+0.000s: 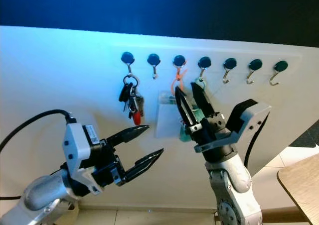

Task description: Hang keys on a hook

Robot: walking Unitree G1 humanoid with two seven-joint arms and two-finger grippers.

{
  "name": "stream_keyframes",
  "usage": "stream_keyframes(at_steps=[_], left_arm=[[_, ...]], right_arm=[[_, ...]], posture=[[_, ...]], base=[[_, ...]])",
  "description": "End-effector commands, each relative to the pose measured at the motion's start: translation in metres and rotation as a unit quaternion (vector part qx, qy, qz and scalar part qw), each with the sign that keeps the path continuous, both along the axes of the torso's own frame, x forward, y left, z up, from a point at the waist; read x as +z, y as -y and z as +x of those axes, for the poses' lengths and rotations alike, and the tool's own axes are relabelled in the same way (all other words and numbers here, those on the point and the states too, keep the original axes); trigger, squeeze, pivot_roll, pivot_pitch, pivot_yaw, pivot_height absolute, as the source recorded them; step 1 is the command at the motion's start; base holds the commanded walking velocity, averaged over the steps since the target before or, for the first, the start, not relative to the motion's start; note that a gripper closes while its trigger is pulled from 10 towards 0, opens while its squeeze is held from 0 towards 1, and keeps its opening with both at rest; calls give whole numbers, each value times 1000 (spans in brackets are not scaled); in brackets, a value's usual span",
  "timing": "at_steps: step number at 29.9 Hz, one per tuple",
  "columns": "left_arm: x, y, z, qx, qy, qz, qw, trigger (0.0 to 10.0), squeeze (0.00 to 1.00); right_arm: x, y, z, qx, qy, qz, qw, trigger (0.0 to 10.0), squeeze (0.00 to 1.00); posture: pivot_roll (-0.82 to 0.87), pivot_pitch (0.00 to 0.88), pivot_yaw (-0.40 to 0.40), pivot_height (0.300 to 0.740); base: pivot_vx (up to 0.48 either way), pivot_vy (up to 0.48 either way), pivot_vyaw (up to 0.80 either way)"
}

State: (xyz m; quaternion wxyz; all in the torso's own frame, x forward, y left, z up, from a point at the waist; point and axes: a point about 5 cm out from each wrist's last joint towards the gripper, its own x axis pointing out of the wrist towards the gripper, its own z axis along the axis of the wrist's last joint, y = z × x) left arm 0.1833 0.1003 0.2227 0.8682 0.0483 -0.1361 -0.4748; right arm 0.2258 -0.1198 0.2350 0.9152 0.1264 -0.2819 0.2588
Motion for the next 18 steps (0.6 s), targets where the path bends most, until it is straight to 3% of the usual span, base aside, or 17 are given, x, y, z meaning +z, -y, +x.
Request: stream_keyframes(at_steps=[1, 12, 18], left_arm=[[0, 2, -4, -8, 1, 3, 1000, 10000, 0], [1, 3, -5, -10, 0, -1, 1000, 10000, 0], [-3, -1, -2, 32, 12, -15, 999, 10000, 0]], right_arm=[[-4, -5, -6, 15, 6, -24, 1000, 10000, 0], [-21, -8, -17, 40, 4, -72, 997, 10000, 0], [-39, -4, -25, 18, 1, -114, 993, 10000, 0]], posture=[[53, 117, -53, 740], [48, 114, -51, 740], [45, 110, -51, 740]], base=[[0, 0, 0], [0, 0, 0], [0, 0, 0]])
